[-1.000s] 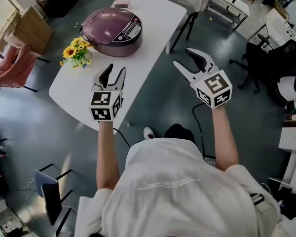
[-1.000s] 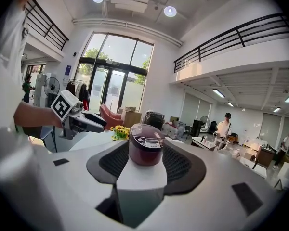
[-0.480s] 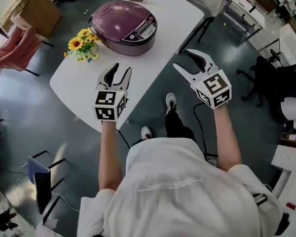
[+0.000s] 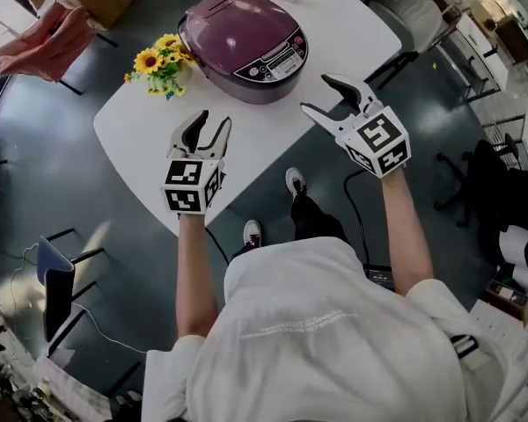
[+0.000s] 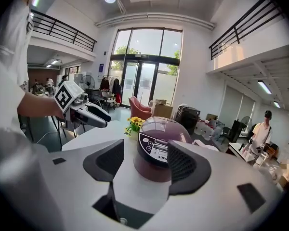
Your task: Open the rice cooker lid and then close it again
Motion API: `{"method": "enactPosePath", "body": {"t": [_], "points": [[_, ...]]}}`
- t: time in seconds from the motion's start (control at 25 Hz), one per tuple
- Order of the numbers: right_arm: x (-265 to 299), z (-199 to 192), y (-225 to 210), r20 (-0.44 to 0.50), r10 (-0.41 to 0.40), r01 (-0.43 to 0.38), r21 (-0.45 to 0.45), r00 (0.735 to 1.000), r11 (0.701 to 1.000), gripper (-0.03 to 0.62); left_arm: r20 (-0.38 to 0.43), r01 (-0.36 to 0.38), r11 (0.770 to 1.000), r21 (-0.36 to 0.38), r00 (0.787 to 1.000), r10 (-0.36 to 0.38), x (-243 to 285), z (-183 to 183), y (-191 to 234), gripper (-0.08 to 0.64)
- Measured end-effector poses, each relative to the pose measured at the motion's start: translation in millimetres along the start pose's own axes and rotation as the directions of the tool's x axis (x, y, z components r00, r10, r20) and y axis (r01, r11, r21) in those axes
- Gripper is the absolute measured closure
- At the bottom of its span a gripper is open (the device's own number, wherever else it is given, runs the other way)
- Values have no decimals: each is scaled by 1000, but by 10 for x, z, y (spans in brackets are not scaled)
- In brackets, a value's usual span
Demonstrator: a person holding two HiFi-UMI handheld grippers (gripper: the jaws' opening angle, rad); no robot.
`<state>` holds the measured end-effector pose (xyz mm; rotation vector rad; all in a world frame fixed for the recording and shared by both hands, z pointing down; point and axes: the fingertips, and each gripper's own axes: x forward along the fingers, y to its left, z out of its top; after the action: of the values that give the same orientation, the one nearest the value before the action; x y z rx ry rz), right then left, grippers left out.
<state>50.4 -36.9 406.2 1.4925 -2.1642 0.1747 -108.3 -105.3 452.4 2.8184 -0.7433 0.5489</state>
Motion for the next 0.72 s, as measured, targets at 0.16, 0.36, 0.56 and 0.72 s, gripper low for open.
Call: {"method": "enactPosePath", "body": {"t": [0.16, 0.36, 0.56, 0.72], "points": [[305, -17, -127, -12, 104, -105, -34, 994, 994, 299, -23, -48, 998, -40, 999, 47, 181, -31, 95, 364], [593, 12, -321, 0, 198, -198, -26, 980, 980, 299, -40, -108, 992, -71, 994, 106, 333, -2, 203, 364], [879, -77, -448, -46, 262, -265, -97, 964, 959, 285, -69, -155, 984, -92, 986, 149, 461, -58, 249, 364], [1067, -170, -449, -76, 345, -351, -112, 936, 929, 276, -91, -195, 974, -113, 979, 185, 529, -128, 286, 368]]}}
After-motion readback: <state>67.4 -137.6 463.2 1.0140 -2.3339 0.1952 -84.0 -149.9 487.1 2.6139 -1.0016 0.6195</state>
